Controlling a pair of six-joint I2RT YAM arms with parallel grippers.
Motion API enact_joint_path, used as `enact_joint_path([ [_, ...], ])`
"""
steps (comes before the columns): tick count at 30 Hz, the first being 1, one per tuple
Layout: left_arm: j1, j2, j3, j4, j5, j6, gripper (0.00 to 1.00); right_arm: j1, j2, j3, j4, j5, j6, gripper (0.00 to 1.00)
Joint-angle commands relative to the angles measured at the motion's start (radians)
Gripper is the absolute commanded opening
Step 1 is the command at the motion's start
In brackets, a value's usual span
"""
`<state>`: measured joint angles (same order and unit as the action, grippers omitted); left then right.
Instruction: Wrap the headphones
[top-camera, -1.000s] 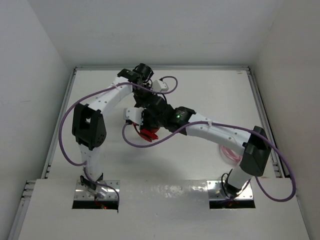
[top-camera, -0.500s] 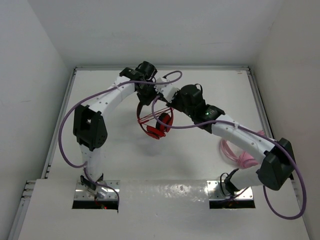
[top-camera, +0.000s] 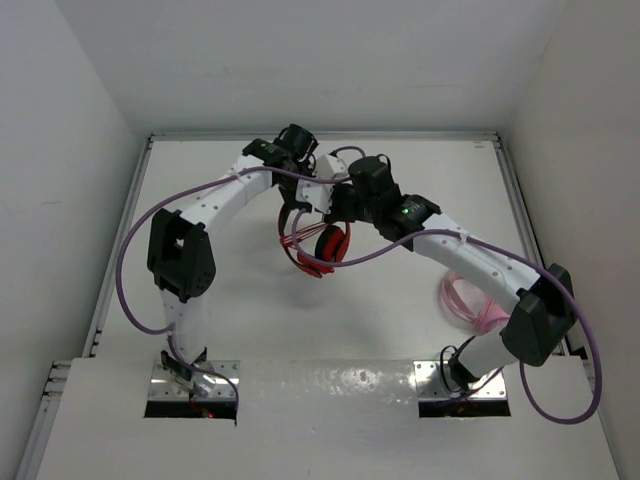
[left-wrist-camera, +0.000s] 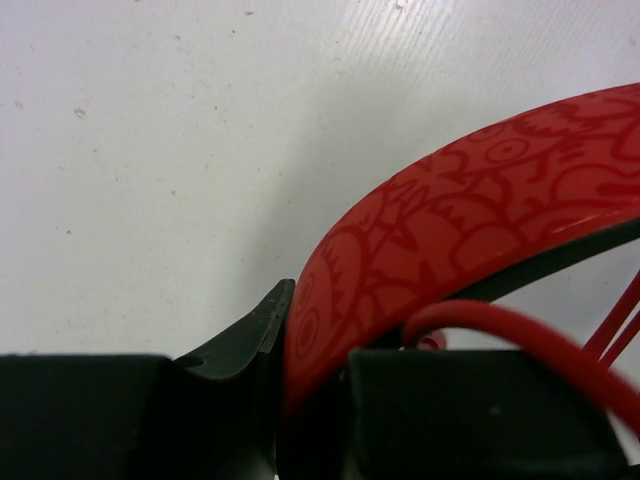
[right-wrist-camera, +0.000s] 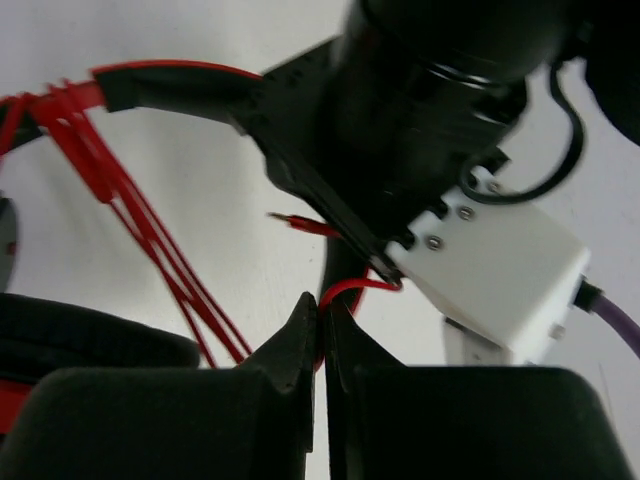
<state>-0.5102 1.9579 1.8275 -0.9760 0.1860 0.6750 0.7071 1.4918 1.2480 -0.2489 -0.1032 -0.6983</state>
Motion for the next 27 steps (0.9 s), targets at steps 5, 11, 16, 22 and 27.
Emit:
enact_joint_path([
  [5, 0.035, -0.024, 0.009, 0.091, 0.039, -0.094, 0.00, 0.040, -0.034, -0.030, 0.016, -0.139, -0.023, 0.00],
  [11, 0.033, -0.016, 0.049, 0.045, 0.144, -0.094, 0.00, 0.052, 0.001, -0.088, 0.129, -0.234, 0.065, 0.00],
  [16, 0.032, -0.022, 0.029, 0.066, 0.106, -0.129, 0.00, 0.081, 0.068, -0.036, 0.118, -0.280, 0.124, 0.11],
  [22, 0.032, -0.021, 0.032, 0.082, 0.056, -0.167, 0.00, 0.111, 0.110, -0.010, 0.120, -0.299, 0.172, 0.36],
  [27, 0.032, -0.022, 0.061, 0.086, -0.014, -0.195, 0.00, 0.109, 0.093, -0.007, 0.138, -0.270, 0.226, 0.43],
])
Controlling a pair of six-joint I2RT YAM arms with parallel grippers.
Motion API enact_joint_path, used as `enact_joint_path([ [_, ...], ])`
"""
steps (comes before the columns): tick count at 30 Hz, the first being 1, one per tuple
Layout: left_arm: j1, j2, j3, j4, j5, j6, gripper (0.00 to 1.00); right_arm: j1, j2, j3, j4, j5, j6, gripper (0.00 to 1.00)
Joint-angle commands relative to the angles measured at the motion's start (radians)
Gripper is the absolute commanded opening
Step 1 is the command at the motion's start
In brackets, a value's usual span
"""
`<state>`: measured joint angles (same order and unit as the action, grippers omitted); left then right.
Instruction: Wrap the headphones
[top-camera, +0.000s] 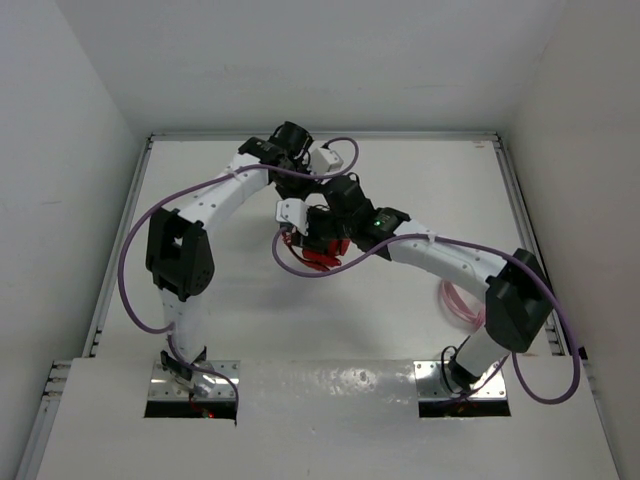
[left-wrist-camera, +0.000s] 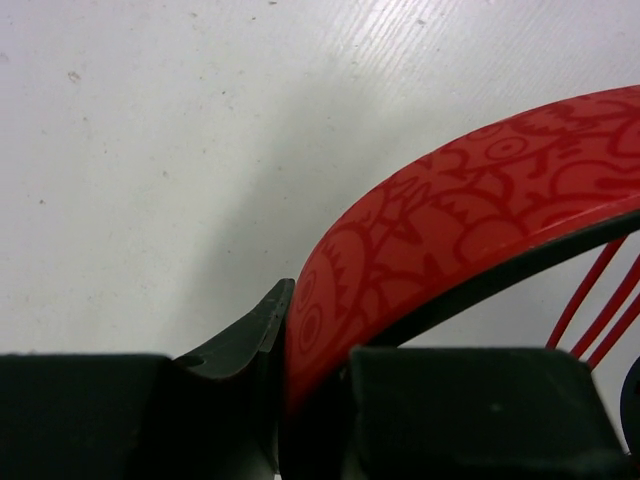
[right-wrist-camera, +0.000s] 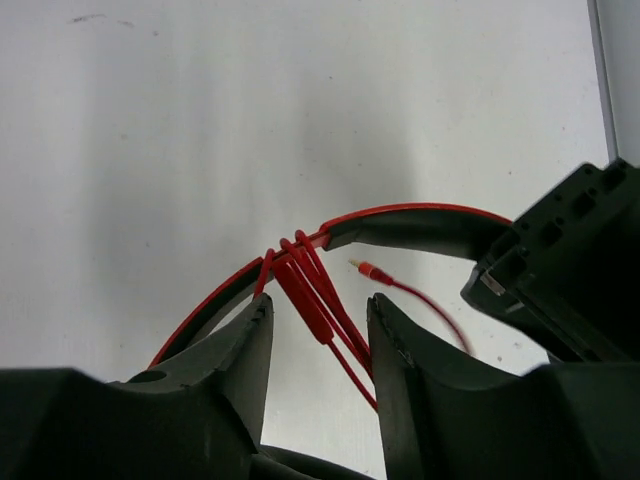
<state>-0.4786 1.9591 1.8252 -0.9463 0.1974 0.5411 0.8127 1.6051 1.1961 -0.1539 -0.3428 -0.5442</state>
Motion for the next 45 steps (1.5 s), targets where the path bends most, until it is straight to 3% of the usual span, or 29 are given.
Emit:
enact_joint_path([
  [1, 0.000, -0.023, 0.065, 0.058, -0.035, -0.064, 0.00, 0.003, -0.028, 0.042, 0.062, -0.022, 0.087, 0.43],
  [7, 0.001, -0.022, 0.010, 0.119, -0.134, -0.121, 0.00, 0.005, -0.091, 0.025, 0.287, 0.005, 0.278, 0.73],
  [10, 0.003, -0.022, -0.009, 0.152, -0.173, -0.161, 0.00, 0.005, -0.123, 0.030, 0.364, 0.037, 0.401, 0.98],
  [17, 0.050, -0.031, 0.014, 0.178, -0.202, -0.220, 0.00, 0.005, -0.232, -0.033, 0.415, 0.077, 0.506, 0.99],
  [27, 0.219, -0.155, -0.144, 0.254, -0.331, -0.262, 0.00, 0.005, -0.484, -0.343, 0.369, 0.367, 0.587, 0.99],
  [34, 0.431, -0.195, -0.202, 0.264, -0.334, -0.303, 0.00, 0.003, -0.588, -0.434, 0.344, 0.433, 0.633, 0.99],
  [45, 0.705, -0.246, -0.345, 0.316, -0.293, -0.291, 0.00, 0.005, -0.617, -0.492, 0.347, 0.441, 0.716, 0.99],
])
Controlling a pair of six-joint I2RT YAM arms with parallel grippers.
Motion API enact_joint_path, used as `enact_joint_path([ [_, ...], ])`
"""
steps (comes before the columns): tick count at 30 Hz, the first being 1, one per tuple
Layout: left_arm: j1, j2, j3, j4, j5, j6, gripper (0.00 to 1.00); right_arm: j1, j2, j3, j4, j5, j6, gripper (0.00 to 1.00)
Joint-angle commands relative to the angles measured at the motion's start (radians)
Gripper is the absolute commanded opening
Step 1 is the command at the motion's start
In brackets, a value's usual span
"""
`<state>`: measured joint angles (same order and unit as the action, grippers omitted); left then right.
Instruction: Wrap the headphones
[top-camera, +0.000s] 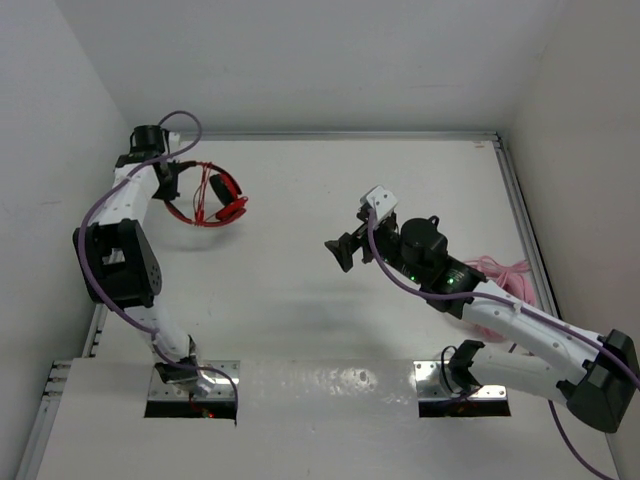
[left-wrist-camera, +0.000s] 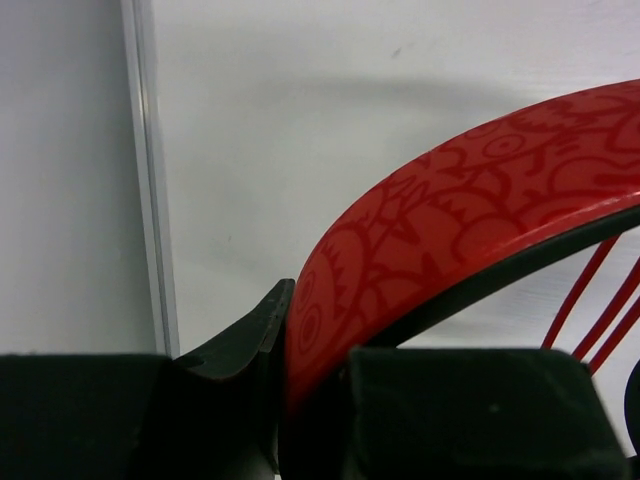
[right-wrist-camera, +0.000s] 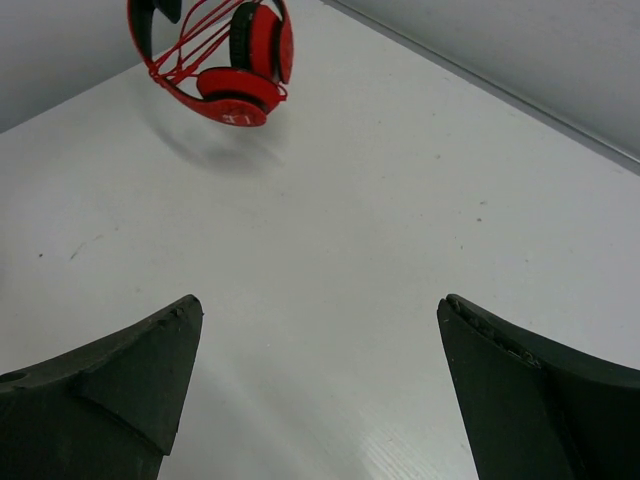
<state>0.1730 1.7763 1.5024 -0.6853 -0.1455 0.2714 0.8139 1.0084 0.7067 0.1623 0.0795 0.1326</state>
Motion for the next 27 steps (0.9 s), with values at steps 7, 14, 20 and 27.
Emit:
enact_joint_path([
  [7, 0.207, -0.093, -0.096, 0.064, 0.101, -0.003, 0.00, 0.002, -0.008, 0.000, 0.020, 0.008, 0.062, 0.99],
  [14, 0.276, -0.097, -0.114, 0.079, 0.126, 0.015, 0.00, 0.004, -0.004, -0.009, 0.020, 0.002, 0.071, 0.99],
  [20, 0.276, -0.072, -0.077, 0.079, 0.139, -0.004, 0.00, 0.002, -0.002, -0.006, 0.010, 0.022, 0.073, 0.99],
  [27, 0.278, -0.061, -0.074, 0.082, 0.141, -0.011, 0.00, 0.004, -0.017, -0.012, -0.015, 0.055, 0.075, 0.99],
])
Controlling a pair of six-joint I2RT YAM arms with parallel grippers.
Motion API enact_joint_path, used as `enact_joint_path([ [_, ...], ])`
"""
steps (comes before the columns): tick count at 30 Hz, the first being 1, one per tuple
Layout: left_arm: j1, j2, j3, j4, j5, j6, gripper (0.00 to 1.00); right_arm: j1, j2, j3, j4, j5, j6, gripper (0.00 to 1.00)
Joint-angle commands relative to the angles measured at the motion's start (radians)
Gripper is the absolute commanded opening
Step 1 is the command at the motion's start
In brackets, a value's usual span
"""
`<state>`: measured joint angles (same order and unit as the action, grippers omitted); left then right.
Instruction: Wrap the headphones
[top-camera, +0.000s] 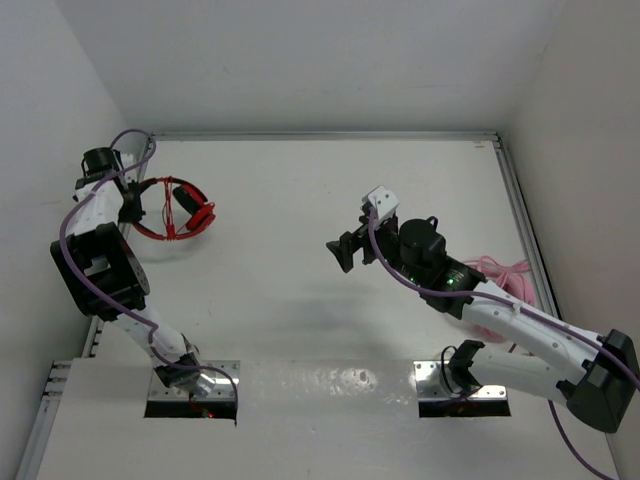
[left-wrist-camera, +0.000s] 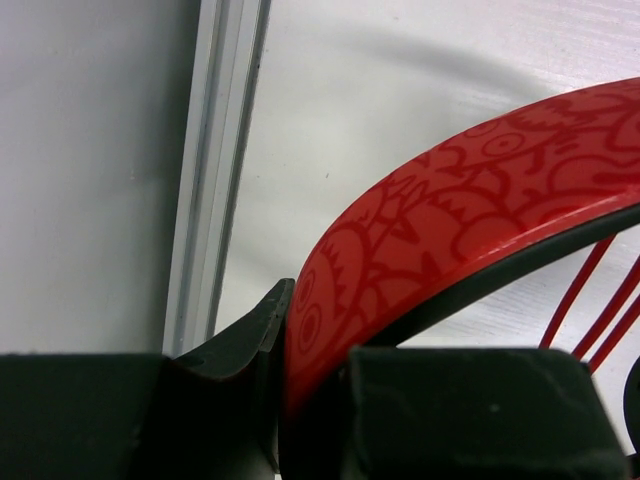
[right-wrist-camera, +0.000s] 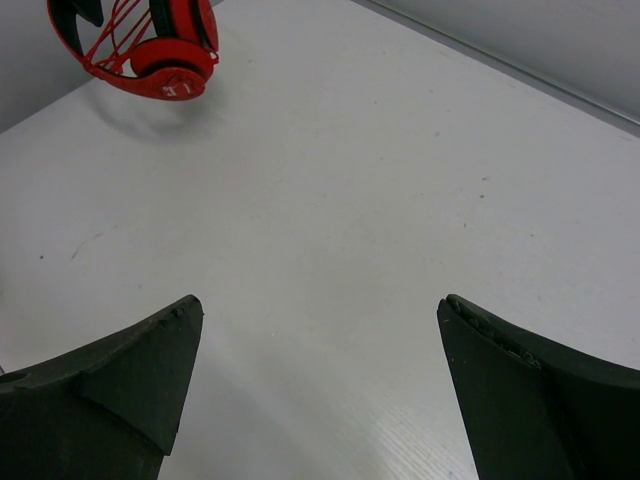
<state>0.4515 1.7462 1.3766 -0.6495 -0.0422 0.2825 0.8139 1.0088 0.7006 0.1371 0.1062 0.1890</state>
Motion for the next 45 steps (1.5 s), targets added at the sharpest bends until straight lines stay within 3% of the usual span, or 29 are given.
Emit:
enact_joint_path([
  [1, 0.000, -0.030, 0.053, 0.048, 0.038, -0.020, 0.00, 0.004, -0.021, -0.009, 0.010, 0.030, 0.018, 0.99],
  [9, -0.002, 0.097, 0.174, 0.096, 0.088, -0.110, 0.00, 0.004, -0.001, 0.007, -0.004, 0.035, 0.018, 0.99],
  [19, -0.007, 0.413, 0.594, 0.116, 0.149, -0.304, 0.00, 0.004, 0.048, 0.043, -0.047, 0.052, 0.041, 0.99],
  [27, -0.023, 0.641, 0.811, 0.131, 0.107, -0.385, 0.00, 0.004, 0.105, 0.123, -0.134, 0.070, 0.075, 0.99],
  [38, -0.030, 0.675, 0.785, 0.140, 0.085, -0.387, 0.00, 0.011, 0.111, 0.146, -0.182, 0.090, 0.101, 0.99],
  [41, -0.011, 0.613, 0.724, 0.134, 0.070, -0.373, 0.00, 0.016, 0.111, 0.154, -0.194, 0.099, 0.090, 0.99],
  [45, 0.042, 0.426, 0.474, 0.218, 0.126, -0.352, 0.00, 0.025, 0.100, 0.148, -0.192, 0.099, 0.098, 0.99],
])
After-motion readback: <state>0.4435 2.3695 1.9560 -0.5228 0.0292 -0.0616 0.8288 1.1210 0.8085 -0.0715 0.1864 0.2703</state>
